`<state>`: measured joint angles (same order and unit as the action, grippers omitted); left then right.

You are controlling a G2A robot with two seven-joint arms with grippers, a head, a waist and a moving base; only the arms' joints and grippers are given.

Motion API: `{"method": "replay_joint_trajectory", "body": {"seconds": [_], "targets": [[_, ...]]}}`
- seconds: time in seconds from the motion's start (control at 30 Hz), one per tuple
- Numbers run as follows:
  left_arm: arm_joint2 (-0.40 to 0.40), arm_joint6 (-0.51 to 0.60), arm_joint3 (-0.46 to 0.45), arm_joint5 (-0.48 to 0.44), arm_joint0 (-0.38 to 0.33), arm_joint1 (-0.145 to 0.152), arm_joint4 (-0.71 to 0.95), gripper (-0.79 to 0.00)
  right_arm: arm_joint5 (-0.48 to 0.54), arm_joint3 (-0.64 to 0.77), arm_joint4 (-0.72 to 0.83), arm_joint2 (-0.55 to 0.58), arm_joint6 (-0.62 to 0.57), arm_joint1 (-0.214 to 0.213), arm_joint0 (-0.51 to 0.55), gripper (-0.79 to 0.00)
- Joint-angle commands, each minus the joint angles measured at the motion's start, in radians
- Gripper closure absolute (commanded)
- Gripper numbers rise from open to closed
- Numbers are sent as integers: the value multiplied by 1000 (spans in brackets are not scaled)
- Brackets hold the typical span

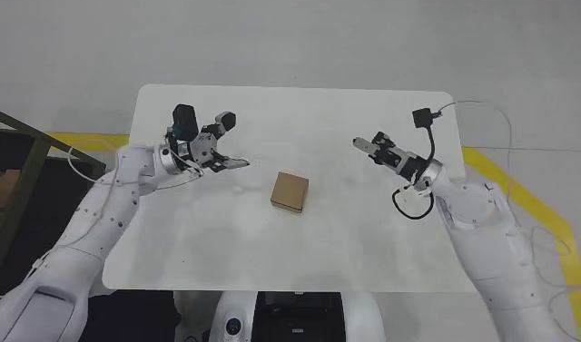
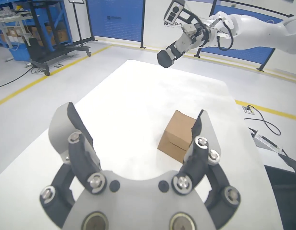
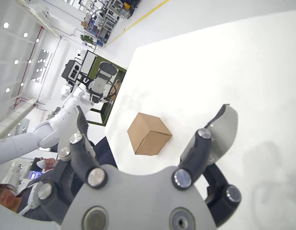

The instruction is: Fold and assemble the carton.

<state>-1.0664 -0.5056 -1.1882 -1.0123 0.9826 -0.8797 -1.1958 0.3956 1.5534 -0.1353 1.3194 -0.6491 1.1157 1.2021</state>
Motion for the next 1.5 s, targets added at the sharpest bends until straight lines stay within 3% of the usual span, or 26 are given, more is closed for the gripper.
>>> {"method": "replay_joint_trajectory", "body": {"seconds": [0.0, 0.33, 0.57, 1.47], "targets": [[-16, 54, 12, 0, -13, 1, 56, -785, -6, 8, -21, 20, 8, -3, -8, -785], [-96, 260, 14, 12, -42, 15, 195, -785, -91, 83, -99, 88, -2, -17, -71, -785], [-170, 337, -17, 23, -25, 30, 247, -785, -120, 100, -105, 95, -12, -20, -102, -785], [-170, 337, -17, 23, -25, 30, 247, -784, -120, 100, -105, 94, -12, -20, -103, -785]]}}
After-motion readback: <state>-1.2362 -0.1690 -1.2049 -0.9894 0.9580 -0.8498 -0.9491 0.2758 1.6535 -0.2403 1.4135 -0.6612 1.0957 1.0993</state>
